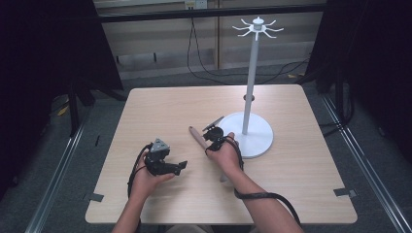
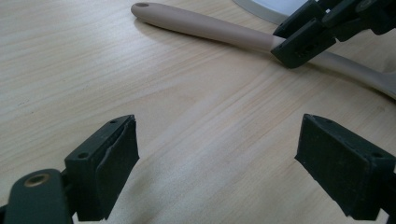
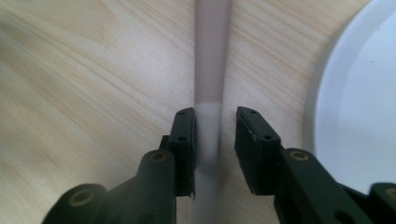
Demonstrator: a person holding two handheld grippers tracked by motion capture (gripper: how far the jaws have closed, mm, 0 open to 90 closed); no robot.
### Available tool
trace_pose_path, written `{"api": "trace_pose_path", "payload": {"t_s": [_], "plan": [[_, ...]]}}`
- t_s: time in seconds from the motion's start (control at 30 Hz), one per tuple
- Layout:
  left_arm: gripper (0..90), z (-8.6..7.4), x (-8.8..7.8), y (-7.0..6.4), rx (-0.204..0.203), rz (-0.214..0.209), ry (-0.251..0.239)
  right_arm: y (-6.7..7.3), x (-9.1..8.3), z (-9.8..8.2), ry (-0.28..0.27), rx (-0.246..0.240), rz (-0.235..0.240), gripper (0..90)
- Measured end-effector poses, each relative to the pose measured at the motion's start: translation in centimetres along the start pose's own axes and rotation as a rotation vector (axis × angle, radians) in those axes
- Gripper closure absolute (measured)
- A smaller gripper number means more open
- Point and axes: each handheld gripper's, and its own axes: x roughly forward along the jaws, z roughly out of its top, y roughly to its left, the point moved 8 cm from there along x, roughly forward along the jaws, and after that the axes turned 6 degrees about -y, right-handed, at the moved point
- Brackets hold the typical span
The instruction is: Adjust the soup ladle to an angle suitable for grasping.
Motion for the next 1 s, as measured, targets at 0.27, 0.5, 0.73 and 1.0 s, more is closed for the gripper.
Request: {"api": "trace_pose_path", "payload": {"t_s": [0.27,0.5,0.73,1.0], "plan": [[12.6,0.1,-0.2,-0.1,0.012,-0.003,0.001,0.4,-0.3,-0.2,-0.02,-0.001,0.011,78.6],[12.6,0.1,0.0,0.1,0.007,-0.003,0.001,-0.1,-2.3,0.4,-0.123,0.086,0.1,78.7],[12.7,0.3,0.0,-0.2,0.016,-0.003,-0.002,-0.5,-4.6,0.8,-0.276,0.115,0.141,78.7],[12.7,0.4,-0.1,-0.1,0.014,-0.002,-0.009,-0.7,-7.1,1.0,-0.379,0.132,0.174,78.7]]}}
